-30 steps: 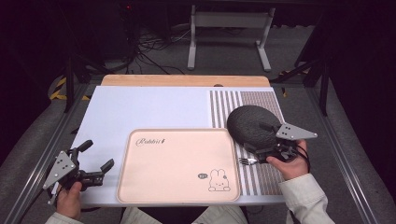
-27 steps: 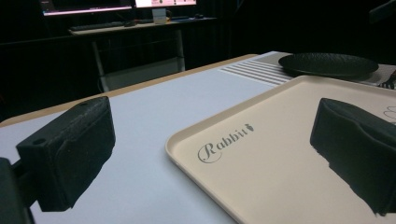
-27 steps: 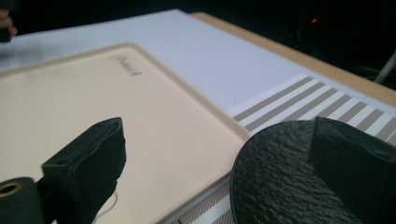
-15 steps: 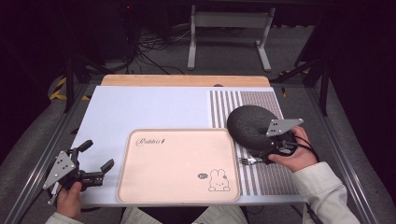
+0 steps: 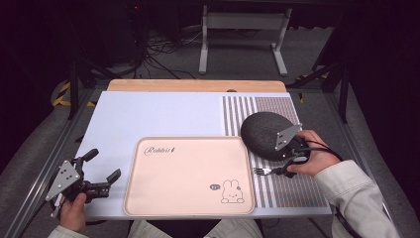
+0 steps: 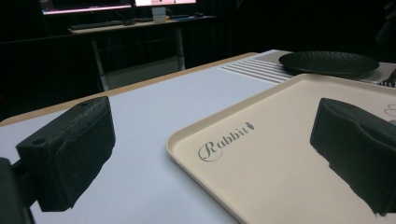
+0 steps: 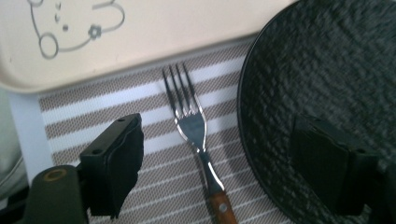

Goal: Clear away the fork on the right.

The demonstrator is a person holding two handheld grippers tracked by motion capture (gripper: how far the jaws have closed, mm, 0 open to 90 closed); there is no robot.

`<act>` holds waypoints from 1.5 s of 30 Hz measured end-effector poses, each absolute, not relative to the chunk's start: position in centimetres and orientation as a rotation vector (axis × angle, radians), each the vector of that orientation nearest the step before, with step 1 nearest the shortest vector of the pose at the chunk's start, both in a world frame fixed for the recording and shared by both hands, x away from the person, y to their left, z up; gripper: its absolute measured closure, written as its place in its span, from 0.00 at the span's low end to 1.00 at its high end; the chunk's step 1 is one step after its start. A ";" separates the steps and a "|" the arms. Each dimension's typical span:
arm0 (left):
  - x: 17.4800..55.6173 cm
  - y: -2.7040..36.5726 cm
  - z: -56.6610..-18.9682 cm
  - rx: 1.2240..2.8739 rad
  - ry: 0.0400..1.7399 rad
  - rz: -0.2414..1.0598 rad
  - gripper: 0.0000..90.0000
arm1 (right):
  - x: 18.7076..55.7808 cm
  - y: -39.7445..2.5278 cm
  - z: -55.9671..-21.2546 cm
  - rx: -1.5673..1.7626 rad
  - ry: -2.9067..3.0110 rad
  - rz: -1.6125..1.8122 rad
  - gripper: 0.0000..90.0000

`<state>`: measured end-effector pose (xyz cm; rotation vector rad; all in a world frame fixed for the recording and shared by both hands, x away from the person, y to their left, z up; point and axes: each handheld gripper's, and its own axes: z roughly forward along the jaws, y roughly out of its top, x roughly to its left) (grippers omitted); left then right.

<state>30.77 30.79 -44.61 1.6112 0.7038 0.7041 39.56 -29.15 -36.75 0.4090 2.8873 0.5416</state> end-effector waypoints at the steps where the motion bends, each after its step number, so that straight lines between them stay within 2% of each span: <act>1: 30.8 30.8 -44.6 1.611 0.704 0.704 0.01 | 39.6 -29.2 -36.9 0.408 2.897 0.511 0.24; 22: 30.8 30.8 -44.6 1.611 0.705 0.707 0.01 | 40.6 -29.8 -39.0 0.291 3.056 0.140 0.39; 33: 30.8 30.8 -44.6 1.615 0.702 0.706 0.01 | 40.9 -31.1 -40.0 0.299 3.066 0.216 0.53; 41: 30.8 30.8 -44.6 1.615 0.704 0.706 0.01 | 41.0 -31.7 -40.8 0.249 3.069 0.219 0.71; 45: 30.8 30.8 -44.6 1.619 0.702 0.706 0.01 | 41.0 -31.7 -41.0 0.220 3.060 0.216 0.76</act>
